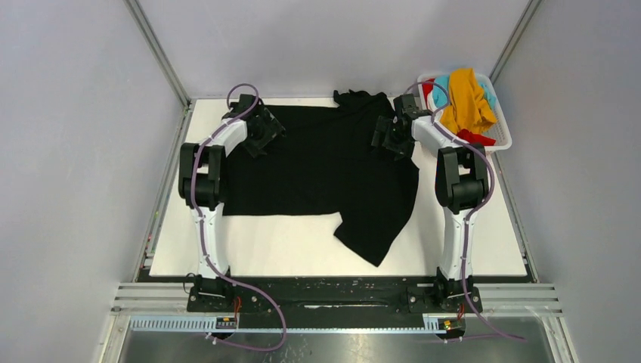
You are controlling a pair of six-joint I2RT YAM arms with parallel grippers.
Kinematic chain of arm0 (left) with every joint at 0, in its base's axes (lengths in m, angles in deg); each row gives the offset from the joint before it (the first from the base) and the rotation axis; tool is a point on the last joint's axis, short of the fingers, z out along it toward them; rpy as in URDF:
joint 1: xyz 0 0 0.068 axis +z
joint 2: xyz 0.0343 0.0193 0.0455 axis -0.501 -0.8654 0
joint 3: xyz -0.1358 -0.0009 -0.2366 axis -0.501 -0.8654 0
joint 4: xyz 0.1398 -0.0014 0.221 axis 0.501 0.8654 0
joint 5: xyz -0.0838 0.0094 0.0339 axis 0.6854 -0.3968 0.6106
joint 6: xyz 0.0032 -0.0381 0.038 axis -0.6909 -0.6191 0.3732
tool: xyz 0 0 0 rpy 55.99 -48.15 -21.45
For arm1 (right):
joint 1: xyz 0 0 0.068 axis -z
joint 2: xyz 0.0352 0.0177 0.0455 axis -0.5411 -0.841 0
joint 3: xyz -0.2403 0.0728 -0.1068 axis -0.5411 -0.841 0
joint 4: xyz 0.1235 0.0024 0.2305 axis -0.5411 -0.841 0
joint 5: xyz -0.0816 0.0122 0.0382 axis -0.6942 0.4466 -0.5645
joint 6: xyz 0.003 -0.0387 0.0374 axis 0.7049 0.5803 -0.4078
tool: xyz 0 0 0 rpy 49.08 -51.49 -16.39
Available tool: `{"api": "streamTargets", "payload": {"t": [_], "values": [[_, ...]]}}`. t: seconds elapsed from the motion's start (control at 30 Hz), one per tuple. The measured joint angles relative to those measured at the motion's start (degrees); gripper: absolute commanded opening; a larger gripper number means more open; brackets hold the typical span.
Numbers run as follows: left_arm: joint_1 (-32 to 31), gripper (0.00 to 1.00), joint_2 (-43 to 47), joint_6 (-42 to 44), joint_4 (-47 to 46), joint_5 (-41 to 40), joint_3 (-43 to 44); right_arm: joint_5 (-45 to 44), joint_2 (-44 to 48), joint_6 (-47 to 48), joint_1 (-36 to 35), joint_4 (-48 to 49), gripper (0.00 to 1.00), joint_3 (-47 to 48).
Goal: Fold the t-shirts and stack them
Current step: Flatten out the tshirt, then grab the side of the flattened tshirt closest away from the robot with both arms
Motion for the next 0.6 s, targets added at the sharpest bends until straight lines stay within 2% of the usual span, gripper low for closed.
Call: {"api": "streamTargets", "payload": {"t": [0.13, 0.23, 0.3, 0.43, 0.53, 0.6], "values": [[0.2, 0.99, 3.7, 1.3, 0.8, -2.6, -3.3, -0.5, 2.3, 2.2, 0.3, 1.2, 0.99, -0.5], [0.7, 0.99, 13.8, 1.6, 1.2, -5.2, -13.3, -0.8, 7.3, 3.3, 0.1, 3.4, 1.00, -5.3], [2.0, 0.99, 23.5, 1.1, 0.6, -6.2, -22.9, -0.9, 14.6, 3.8, 0.0, 5.6, 0.99, -12.7], [9.0, 0.99, 38.9, -1.3, -1.1, -7.4, -39.7, -0.7, 24.1, 4.1, 0.0, 7.8, 0.99, -22.6], [15.2, 0.99, 42.4, -3.4, -0.9, -8.9, -48.6, -0.8, 26.1, 4.0, 0.0, 8.4, 0.99, -26.3], [16.8, 0.99, 42.3, -4.8, 0.0, -9.9, -52.1, -0.7, 26.1, 4.0, 0.0, 8.6, 0.99, -27.6]]}}
